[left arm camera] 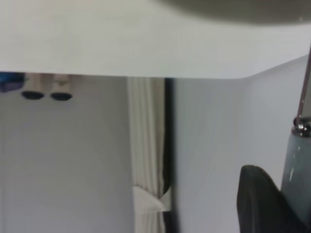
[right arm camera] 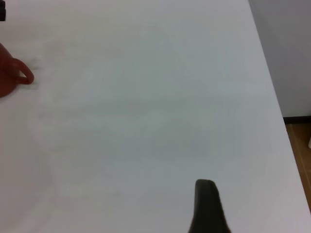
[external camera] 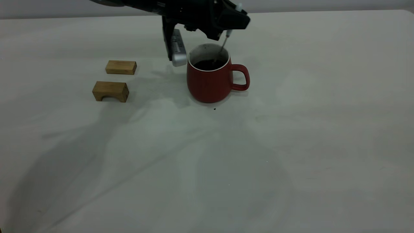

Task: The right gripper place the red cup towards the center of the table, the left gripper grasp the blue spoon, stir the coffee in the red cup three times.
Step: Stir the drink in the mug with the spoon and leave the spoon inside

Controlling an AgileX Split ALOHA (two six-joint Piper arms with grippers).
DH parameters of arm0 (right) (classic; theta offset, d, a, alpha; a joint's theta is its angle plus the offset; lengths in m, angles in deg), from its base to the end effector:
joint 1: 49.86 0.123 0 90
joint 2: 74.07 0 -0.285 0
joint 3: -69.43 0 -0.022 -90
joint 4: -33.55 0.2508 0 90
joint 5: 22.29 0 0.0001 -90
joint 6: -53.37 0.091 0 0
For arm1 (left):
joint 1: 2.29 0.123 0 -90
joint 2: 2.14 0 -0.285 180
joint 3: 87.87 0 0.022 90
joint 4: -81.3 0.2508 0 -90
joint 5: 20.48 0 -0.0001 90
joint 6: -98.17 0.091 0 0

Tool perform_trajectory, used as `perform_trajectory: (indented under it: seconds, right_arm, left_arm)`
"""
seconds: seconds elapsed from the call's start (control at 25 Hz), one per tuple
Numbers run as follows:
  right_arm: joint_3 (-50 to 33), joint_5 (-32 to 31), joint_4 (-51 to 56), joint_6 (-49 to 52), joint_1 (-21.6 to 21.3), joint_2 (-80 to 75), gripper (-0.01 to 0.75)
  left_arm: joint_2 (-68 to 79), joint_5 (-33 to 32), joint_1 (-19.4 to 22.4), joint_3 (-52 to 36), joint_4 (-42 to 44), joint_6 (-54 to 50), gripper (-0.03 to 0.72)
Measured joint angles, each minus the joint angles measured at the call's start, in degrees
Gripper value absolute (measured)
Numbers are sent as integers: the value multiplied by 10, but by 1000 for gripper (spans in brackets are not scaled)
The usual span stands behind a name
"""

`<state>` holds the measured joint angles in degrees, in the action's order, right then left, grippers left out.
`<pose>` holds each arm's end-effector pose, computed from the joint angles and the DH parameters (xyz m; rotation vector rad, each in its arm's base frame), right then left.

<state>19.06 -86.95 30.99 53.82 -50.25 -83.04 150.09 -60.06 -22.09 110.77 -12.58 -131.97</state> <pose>-0.0017 -0.0037 0.2634 0.0184 2.1637 -0.0541 0.4531 -0.2247 0.0533 1.8877 -1.4086 1.1738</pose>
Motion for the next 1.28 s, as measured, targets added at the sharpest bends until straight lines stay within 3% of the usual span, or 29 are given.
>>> perform_trajectory:
  seconds: [0.24, 0.44, 1.04, 1.12, 1.28]
  right_arm:
    - [0, 0, 0, 0, 0, 0, 563]
    - [0, 0, 0, 0, 0, 0, 563]
    - [0, 0, 0, 0, 0, 0, 563]
    - [0, 0, 0, 0, 0, 0, 563]
    - [0, 0, 0, 0, 0, 0, 563]
  left_arm:
    - [0, -61, 3, 0, 62, -84, 142]
    - [0, -75, 30, 0, 122, -154, 142]
    - [-4, -84, 46, 0, 139, -159, 147]
    - [-4, -83, 48, 0, 150, -145, 174]
    - [-4, -76, 50, 0, 163, -86, 326]
